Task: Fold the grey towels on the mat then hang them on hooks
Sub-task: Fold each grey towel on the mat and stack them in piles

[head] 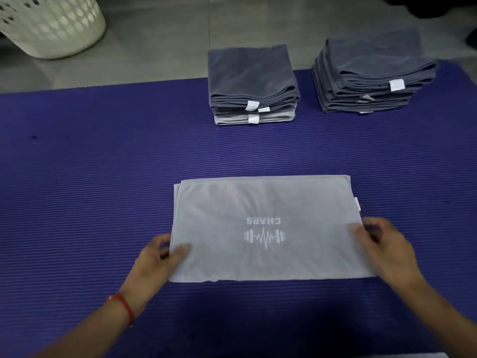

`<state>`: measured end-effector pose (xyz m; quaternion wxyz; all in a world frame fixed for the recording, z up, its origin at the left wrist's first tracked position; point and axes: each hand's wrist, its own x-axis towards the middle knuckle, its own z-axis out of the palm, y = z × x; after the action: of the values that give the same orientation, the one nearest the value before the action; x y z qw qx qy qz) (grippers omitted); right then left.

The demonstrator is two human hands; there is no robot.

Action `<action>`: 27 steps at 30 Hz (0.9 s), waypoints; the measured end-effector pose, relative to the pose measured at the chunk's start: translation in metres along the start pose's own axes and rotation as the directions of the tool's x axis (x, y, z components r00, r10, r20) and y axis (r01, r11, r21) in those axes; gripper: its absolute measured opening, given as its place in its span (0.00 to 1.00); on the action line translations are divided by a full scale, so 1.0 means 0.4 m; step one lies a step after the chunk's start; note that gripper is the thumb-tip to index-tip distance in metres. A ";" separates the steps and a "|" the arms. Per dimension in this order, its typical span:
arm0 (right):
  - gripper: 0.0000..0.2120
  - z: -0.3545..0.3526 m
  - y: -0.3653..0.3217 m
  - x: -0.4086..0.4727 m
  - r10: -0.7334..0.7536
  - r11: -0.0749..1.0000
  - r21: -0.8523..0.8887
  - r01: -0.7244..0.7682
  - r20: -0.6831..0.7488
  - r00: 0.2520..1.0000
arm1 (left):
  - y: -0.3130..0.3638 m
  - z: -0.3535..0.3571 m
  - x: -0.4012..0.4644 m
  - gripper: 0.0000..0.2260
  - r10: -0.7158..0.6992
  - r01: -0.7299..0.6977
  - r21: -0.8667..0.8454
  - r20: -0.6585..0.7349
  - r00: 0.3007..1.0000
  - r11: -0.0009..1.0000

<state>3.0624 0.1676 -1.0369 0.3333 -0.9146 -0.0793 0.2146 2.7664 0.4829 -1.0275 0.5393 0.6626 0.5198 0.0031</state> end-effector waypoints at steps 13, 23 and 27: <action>0.21 -0.030 -0.074 0.084 -0.013 0.996 -0.082 0.019 0.078 0.997 | 0.067 -0.019 0.106 0.11 -0.021 0.017 -0.038 -0.112 0.993 0.999; 0.16 0.001 -0.077 0.171 -0.055 0.991 -0.122 0.047 -0.068 0.996 | 0.186 0.011 0.248 0.04 0.092 -0.102 -0.067 -0.141 0.986 0.993; 0.17 0.018 -0.076 0.162 -0.107 0.987 -0.129 0.091 -0.120 0.987 | 0.169 0.030 0.257 0.05 0.095 -0.117 -0.096 -0.206 0.974 0.988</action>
<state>3.1173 0.2138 -1.0444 0.2907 -0.9402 -0.1163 0.1339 2.8668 0.5539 -1.0413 0.5180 0.6558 0.5343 0.1266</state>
